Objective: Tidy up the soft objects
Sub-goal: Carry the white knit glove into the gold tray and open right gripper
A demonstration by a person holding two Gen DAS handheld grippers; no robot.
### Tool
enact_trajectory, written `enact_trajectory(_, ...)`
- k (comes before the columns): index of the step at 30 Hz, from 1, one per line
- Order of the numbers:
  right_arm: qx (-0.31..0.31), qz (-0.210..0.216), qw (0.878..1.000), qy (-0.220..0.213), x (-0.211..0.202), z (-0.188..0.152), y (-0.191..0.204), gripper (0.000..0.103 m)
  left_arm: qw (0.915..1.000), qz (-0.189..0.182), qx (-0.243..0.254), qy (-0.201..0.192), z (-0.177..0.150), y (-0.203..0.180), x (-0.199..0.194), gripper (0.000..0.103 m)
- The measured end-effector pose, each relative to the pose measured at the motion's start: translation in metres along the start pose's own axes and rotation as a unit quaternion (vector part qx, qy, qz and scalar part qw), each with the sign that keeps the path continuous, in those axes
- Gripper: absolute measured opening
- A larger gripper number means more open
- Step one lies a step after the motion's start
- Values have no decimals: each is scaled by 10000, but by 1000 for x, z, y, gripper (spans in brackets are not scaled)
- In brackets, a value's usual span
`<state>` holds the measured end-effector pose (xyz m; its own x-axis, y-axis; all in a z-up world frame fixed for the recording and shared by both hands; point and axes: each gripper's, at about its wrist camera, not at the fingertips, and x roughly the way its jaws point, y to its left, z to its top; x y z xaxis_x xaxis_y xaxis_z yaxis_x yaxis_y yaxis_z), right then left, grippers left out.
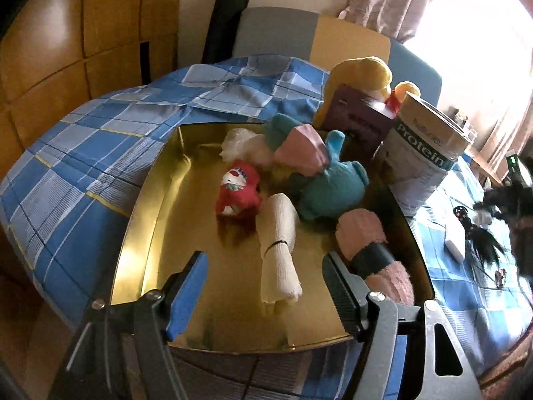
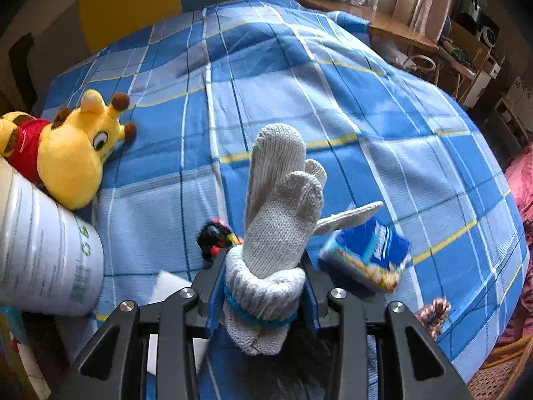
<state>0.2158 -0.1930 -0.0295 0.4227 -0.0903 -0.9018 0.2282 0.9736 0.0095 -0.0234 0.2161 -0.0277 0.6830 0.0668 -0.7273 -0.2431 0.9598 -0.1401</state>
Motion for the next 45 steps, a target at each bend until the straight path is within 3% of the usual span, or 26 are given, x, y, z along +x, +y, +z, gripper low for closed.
enact_trajectory(4, -129, 36, 9993, -338, -20, 31, 28, 39, 10000, -38, 66, -24, -2, -2, -3, 72)
enact_trajectory(10, -707, 93, 9905, -1179, -78, 84, 101, 38, 9999, -135, 84, -36, -5, -1, -6, 72)
enact_trajectory(14, -1176, 654, 9764, -1691, -122, 99, 164, 38, 9998, -164, 80, -48, -5, -1, -6, 72)
enact_trajectory(18, -1845, 1546, 9520, -1891, -156, 83, 225, 38, 9999, -140, 15, -47, -6, 3, -6, 72)
enact_trajectory(20, -2245, 2120, 9344, -1776, -167, 62, 256, 38, 9999, -113, -16, -80, -6, 5, -8, 71)
enact_trajectory(24, -2950, 2699, 9060, -1392, -170, 11, 297, 38, 9999, -39, -120, -113, -6, 14, -11, 72)
enact_trajectory(27, -3448, 2903, 8874, -972, -160, -37, 318, 38, 9996, 72, -199, -162, -5, 21, -14, 71)
enact_trajectory(32, -3897, 3037, 8694, 54, -121, -115, 330, 38, 9983, 348, -377, -261, -3, 37, -18, 71)
enact_trajectory(36, -4048, 2978, 8616, 708, -86, -162, 323, 38, 9965, 487, -624, -249, -4, 53, -19, 71)
enact_trajectory(45, -3845, 2591, 8766, 1284, -42, -210, 305, 44, 9959, 559, -674, -240, -7, 58, -20, 74)
